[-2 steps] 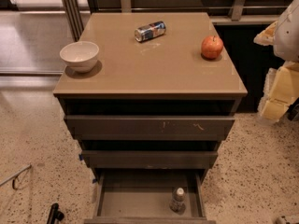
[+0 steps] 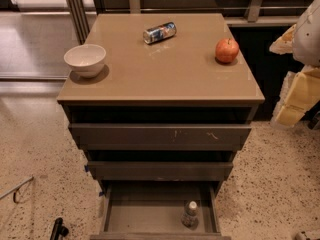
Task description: Pick blue plastic bottle from bottom drawer and place on counter
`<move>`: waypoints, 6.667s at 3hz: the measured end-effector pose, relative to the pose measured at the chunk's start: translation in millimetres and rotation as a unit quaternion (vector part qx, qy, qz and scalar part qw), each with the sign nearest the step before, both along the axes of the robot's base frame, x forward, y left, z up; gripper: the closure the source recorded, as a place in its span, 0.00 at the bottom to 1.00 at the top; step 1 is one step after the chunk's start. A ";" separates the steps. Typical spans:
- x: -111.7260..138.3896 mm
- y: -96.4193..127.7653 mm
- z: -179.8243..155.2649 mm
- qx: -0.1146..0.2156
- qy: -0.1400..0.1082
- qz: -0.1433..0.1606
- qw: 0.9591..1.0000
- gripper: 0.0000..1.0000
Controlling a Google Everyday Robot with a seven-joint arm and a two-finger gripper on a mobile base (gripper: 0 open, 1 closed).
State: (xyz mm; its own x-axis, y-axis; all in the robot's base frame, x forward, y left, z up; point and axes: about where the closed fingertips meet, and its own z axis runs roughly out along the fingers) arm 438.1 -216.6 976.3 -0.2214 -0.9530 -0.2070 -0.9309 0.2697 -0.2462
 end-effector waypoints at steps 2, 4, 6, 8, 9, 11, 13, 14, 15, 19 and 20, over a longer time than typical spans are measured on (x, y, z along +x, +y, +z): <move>-18.4 2.9 -117.5 0.083 0.061 0.000 0.995 0.69; -24.5 5.1 -148.7 0.111 0.081 0.006 0.990 1.00; -17.8 -5.6 -248.8 0.094 0.085 -0.004 0.992 1.00; -3.2 -17.0 -400.1 0.134 0.097 -0.032 0.986 1.00; -6.5 -13.1 -420.0 0.144 0.112 -0.033 0.983 1.00; -4.6 -7.2 -470.5 0.200 0.085 -0.027 0.976 1.00; -9.0 15.2 -544.7 0.267 0.096 0.000 0.959 1.00; -8.5 16.6 -553.7 0.266 0.081 0.017 0.961 1.00; -1.5 19.8 -583.1 0.259 0.057 0.028 0.964 1.00; 15.0 45.3 -642.2 0.234 0.021 0.079 0.969 0.58; 21.0 48.7 -651.4 0.221 0.018 0.084 0.971 0.35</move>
Offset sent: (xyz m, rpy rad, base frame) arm -0.0257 0.0024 -0.1828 0.2662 0.2061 -0.0102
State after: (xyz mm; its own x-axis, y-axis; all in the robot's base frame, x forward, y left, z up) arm 459.2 -167.9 324.8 -0.0855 -0.7955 -0.5999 -0.9767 0.1860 -0.1074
